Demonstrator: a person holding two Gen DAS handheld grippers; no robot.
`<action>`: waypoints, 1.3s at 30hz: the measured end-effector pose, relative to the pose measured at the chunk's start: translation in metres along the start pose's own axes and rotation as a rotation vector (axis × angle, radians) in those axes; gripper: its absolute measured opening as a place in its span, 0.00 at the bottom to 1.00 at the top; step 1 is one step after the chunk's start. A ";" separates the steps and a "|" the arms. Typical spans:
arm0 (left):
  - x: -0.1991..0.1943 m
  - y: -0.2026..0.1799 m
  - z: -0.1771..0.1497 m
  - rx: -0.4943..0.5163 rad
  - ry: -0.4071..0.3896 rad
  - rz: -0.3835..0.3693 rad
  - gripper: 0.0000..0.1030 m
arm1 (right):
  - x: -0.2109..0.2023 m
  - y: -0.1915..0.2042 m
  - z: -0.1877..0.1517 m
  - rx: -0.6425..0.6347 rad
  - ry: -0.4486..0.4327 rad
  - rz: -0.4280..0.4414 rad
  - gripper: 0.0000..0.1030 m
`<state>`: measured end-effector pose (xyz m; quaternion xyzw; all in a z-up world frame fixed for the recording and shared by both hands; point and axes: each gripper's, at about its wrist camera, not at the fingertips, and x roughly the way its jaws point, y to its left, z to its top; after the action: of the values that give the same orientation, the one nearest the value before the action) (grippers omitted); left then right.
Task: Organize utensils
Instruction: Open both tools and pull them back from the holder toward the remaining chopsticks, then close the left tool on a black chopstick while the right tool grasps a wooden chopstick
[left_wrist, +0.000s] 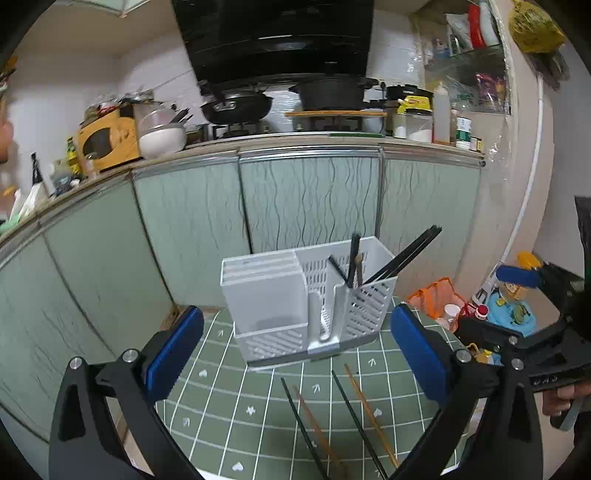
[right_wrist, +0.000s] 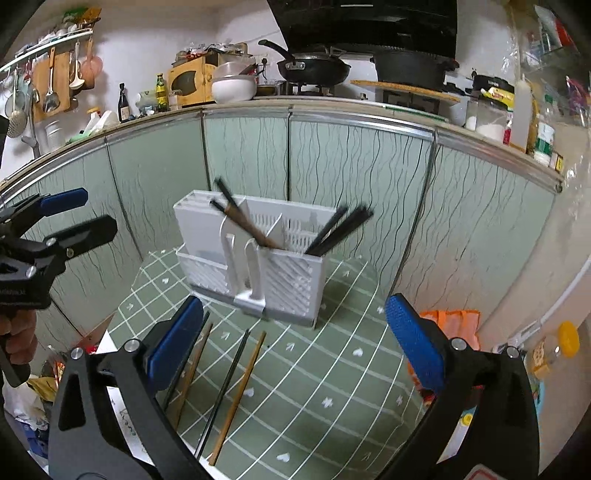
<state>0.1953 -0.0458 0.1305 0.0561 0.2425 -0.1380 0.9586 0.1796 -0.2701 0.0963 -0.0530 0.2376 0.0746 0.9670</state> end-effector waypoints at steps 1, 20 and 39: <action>-0.001 0.002 -0.007 -0.010 0.005 0.005 0.96 | 0.000 0.002 -0.005 0.000 0.003 -0.005 0.92; 0.013 0.009 -0.131 -0.070 0.112 0.103 0.96 | 0.030 0.033 -0.110 0.019 0.086 -0.045 0.92; 0.034 -0.005 -0.223 -0.111 0.219 0.119 0.96 | 0.070 0.050 -0.187 0.041 0.218 -0.045 0.83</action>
<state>0.1221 -0.0199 -0.0816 0.0321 0.3493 -0.0604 0.9345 0.1481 -0.2383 -0.1046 -0.0462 0.3416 0.0420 0.9378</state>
